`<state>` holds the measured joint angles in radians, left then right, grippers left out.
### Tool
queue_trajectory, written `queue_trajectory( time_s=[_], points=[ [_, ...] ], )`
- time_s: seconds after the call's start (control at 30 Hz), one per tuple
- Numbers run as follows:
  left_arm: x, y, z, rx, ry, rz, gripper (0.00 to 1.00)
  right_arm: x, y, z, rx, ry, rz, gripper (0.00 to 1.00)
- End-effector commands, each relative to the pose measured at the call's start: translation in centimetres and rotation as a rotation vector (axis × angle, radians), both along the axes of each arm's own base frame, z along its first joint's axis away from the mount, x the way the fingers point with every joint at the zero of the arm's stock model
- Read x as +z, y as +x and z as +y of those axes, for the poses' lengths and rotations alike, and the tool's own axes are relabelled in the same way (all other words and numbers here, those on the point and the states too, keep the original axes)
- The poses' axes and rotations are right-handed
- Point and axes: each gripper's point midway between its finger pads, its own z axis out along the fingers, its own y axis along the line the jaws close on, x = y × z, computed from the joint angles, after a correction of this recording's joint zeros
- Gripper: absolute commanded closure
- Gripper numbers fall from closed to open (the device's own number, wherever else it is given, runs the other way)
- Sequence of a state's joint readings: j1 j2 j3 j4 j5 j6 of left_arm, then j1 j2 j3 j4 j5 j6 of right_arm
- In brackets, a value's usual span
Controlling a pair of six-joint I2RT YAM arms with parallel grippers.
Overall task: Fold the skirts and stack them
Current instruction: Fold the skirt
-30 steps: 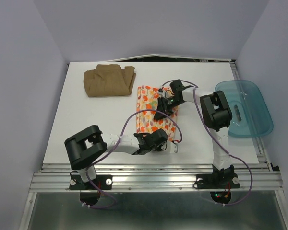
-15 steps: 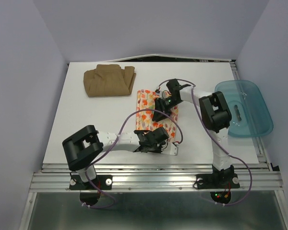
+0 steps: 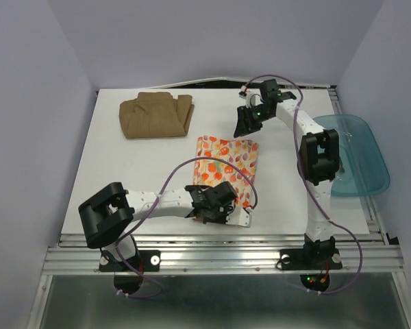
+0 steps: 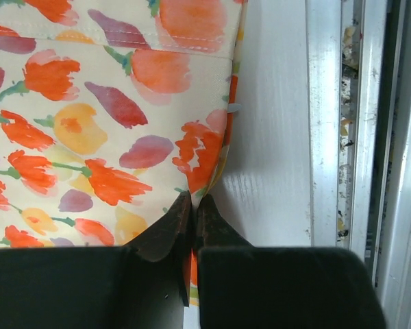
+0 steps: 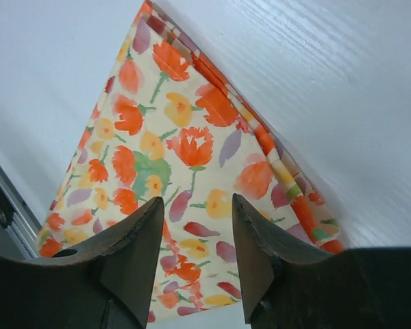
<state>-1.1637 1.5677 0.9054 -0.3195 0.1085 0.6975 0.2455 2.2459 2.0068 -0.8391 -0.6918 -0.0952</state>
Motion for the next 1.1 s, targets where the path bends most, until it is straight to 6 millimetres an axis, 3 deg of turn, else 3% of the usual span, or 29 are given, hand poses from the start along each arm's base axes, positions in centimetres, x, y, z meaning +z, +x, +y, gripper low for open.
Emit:
queue_trajectory(
  time_s=[0.0,0.2,0.37,0.47,0.53,0.57,0.63,0.77,0.87,1.07],
  points=[
    [1.6,-1.0,-0.3,-0.015,-0.036,0.037,1.00,-4.0,-1.3,0.2,0.091,-0.061,0.046,0.49],
    [1.9,-1.3,-0.2,-0.034,-0.036,0.042,1.00,-6.4,-1.8,0.4,0.118,-0.048,0.060,0.53],
    [2.5,-1.5,-0.6,-0.074,-0.043,0.047,1.00,-10.2,-3.9,0.8,0.154,-0.105,0.121,0.60],
    [3.3,-1.8,-0.6,-0.097,-0.039,0.064,1.00,-10.5,-5.0,1.4,0.172,-0.108,0.120,0.61],
    [4.9,-1.9,-1.2,-0.112,-0.056,0.074,1.00,-10.8,-5.5,1.2,0.172,-0.112,0.121,0.62],
    [4.8,-2.2,-0.9,-0.113,-0.044,0.087,1.00,-10.9,-5.6,1.2,0.171,-0.112,0.128,0.62],
    [7.7,-2.3,-1.5,-0.107,-0.057,0.107,1.00,-11.0,-6.8,1.7,0.198,-0.118,0.133,0.62],
    [10.0,-1.8,-2.1,-0.092,-0.078,0.096,1.00,-11.3,-7.8,1.7,0.222,-0.127,0.133,0.64],
    [12.0,0.2,-2.8,-0.050,-0.113,0.069,1.00,-11.6,-9.6,2.1,0.268,-0.130,0.141,0.66],
    [12.9,6.0,-1.9,0.062,-0.121,0.028,1.00,-11.1,-11.0,2.6,0.323,-0.123,0.112,0.67]
  ],
)
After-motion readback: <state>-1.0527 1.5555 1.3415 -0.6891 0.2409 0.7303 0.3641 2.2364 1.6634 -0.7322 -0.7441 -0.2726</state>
